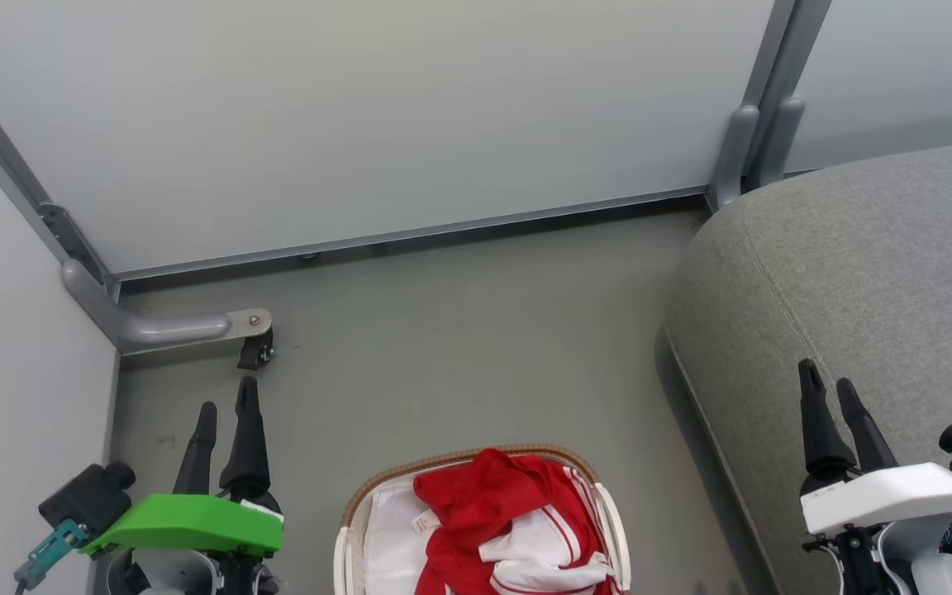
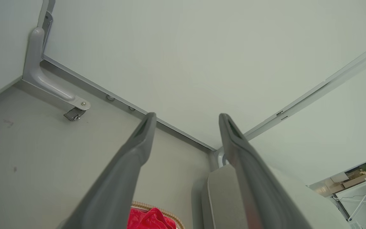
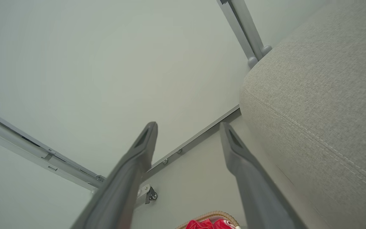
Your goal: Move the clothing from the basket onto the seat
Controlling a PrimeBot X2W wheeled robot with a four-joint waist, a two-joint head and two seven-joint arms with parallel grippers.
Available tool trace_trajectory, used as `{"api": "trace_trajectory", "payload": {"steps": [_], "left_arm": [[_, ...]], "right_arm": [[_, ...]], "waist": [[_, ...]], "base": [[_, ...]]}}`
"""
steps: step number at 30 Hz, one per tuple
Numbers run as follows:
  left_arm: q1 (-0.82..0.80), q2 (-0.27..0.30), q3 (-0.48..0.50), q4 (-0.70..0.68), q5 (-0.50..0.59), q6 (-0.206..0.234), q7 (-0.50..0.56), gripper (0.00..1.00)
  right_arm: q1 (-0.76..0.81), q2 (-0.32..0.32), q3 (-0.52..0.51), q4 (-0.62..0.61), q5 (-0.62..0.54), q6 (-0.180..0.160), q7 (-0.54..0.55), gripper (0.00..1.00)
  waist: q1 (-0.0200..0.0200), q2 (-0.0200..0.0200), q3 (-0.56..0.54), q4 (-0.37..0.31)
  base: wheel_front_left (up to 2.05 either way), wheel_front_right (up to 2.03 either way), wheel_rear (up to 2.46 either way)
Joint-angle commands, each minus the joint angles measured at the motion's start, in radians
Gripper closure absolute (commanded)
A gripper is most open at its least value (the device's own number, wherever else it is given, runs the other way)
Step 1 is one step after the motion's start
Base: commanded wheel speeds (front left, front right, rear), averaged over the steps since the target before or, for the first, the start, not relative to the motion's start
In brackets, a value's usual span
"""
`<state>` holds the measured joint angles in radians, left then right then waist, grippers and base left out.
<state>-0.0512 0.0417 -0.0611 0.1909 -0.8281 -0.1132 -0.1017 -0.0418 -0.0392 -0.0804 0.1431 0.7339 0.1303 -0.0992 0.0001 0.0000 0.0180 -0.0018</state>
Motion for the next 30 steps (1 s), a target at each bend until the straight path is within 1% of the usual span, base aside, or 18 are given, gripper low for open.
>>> {"api": "trace_trajectory", "payload": {"steps": [1, 15, 30], "left_arm": [[0.004, 0.006, -0.002, -0.009, 0.036, 0.006, -0.010, 0.00], [0.018, 0.008, -0.014, 0.025, 0.195, 0.013, -0.049, 0.00], [0.032, 0.009, -0.021, 0.056, 0.321, 0.019, -0.086, 0.00]], "right_arm": [[0.004, -0.007, 0.002, -0.017, -0.038, 0.000, -0.013, 0.00], [0.017, -0.009, 0.007, -0.019, -0.207, 0.000, -0.052, 0.00], [0.027, -0.010, 0.016, -0.018, -0.356, 0.001, -0.089, 0.00]], "waist": [[0.0000, 0.0000, 0.000, 0.000], [0.0000, 0.0000, -0.001, 0.000], [0.0000, 0.0000, -0.001, 0.002]], "base": [[0.00, 0.00, 0.00], [0.00, 0.00, 0.00], [0.00, 0.00, 0.00]]}}
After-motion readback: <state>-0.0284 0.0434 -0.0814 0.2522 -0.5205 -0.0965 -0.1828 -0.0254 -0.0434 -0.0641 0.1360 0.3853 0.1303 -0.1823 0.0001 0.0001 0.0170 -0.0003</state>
